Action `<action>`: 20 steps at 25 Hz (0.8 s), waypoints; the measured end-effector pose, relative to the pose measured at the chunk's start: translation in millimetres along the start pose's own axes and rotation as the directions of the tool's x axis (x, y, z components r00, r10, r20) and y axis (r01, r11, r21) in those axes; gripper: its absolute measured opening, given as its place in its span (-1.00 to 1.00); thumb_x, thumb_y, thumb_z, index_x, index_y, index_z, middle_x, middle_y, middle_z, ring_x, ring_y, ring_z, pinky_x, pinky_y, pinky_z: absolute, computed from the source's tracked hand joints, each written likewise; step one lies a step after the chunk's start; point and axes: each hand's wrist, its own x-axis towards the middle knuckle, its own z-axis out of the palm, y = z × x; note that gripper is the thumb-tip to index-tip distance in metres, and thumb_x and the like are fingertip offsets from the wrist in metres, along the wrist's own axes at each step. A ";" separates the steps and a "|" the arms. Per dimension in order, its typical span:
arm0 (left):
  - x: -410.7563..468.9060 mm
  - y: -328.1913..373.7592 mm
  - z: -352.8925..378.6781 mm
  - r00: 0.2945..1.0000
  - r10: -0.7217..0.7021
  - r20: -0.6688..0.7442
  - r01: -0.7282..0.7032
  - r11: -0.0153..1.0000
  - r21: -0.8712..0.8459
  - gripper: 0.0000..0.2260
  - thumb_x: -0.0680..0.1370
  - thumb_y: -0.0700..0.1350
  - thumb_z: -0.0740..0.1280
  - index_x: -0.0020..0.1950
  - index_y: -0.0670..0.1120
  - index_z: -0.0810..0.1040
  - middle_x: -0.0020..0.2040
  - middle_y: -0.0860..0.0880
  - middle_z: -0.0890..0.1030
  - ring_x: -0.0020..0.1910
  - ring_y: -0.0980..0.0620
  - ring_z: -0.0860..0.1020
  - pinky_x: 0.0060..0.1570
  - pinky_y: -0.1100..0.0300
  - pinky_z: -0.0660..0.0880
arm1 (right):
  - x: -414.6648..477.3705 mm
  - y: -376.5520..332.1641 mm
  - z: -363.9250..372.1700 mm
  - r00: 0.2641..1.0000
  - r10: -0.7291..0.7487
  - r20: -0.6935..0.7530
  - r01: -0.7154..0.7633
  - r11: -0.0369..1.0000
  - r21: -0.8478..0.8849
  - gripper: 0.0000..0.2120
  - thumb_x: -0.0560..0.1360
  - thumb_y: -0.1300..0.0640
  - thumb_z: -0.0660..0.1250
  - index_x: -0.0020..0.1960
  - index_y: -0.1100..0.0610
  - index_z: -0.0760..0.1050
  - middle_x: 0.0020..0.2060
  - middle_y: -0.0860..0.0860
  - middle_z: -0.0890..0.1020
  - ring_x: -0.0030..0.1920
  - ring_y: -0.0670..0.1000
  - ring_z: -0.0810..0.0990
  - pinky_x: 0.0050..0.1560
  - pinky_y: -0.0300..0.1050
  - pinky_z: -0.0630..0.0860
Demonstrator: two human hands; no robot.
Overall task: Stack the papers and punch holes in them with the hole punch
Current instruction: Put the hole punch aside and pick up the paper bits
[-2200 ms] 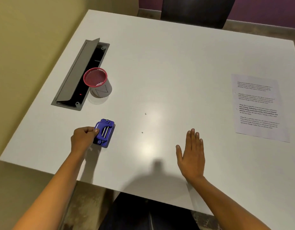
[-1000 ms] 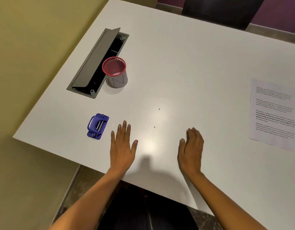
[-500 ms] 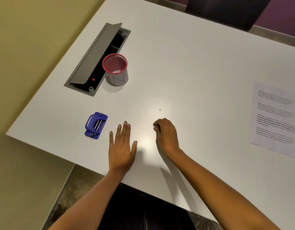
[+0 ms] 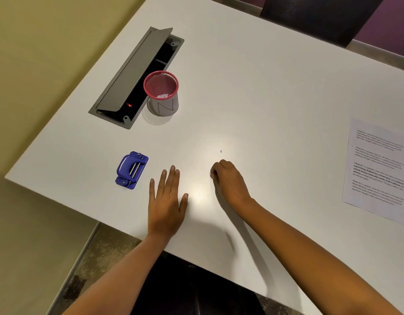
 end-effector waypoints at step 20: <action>-1.1 -0.1 -0.8 1.000 -0.003 -0.005 0.003 1.000 -0.020 -0.46 0.63 0.07 0.05 0.57 -0.09 0.06 0.59 -0.02 0.08 0.57 0.00 0.00 0.53 -0.10 -0.01 | 10.4 -3.0 -6.1 0.994 0.061 0.089 -0.063 0.998 0.023 -0.89 0.46 0.35 0.22 -0.20 0.27 0.50 -0.23 0.13 0.58 -0.23 0.13 0.54 -0.23 0.08 0.52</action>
